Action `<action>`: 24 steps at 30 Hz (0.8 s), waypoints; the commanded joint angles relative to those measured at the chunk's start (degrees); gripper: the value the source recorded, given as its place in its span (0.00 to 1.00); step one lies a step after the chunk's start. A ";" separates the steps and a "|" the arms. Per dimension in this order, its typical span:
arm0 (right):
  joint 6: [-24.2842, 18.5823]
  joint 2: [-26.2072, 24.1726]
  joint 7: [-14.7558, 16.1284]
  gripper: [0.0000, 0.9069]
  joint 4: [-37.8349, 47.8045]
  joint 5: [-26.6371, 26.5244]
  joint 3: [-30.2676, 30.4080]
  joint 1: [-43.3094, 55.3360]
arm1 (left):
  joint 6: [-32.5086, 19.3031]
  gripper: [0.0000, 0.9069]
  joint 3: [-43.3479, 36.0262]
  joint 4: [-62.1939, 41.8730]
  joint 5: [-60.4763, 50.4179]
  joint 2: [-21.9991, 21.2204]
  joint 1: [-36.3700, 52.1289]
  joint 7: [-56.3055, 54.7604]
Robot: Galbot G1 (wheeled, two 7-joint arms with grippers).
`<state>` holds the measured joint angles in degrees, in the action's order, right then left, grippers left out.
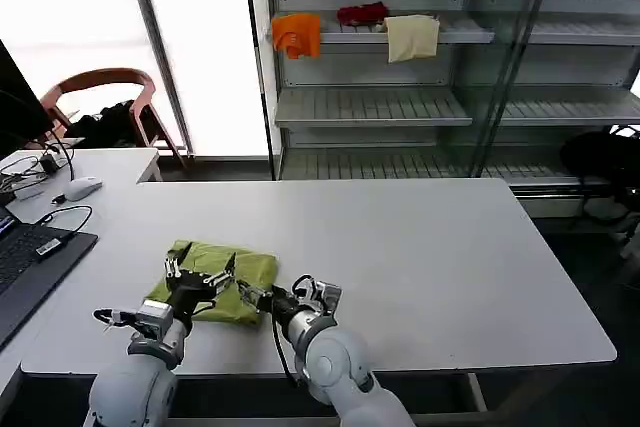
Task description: Fold and organize the clothes.
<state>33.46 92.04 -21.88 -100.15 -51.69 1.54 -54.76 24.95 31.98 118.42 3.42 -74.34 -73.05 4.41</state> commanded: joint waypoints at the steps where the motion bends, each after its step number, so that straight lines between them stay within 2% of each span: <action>1: 0.04 0.37 0.19 0.00 2.95 -1.85 0.34 1.79 | -0.04 1.00 0.34 -0.37 0.32 -0.01 0.03 -0.06; 9: -0.11 0.52 -0.04 0.00 2.42 -1.34 -0.79 1.71 | -0.48 1.00 0.16 -0.94 0.31 -0.36 0.13 -0.09; 23: 0.08 -1.01 -3.42 0.00 -0.28 -0.69 -1.66 1.17 | -0.98 1.00 0.44 -0.98 0.49 -0.37 0.09 -0.15; 24: 0.13 -0.98 -3.97 0.08 -0.25 -0.67 -1.68 0.79 | -0.99 1.00 0.43 -0.94 0.49 -0.40 0.03 -0.17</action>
<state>33.51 91.54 -24.15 -99.71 -52.29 -0.02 -53.54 23.98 32.40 117.43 3.87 -74.70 -72.91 4.26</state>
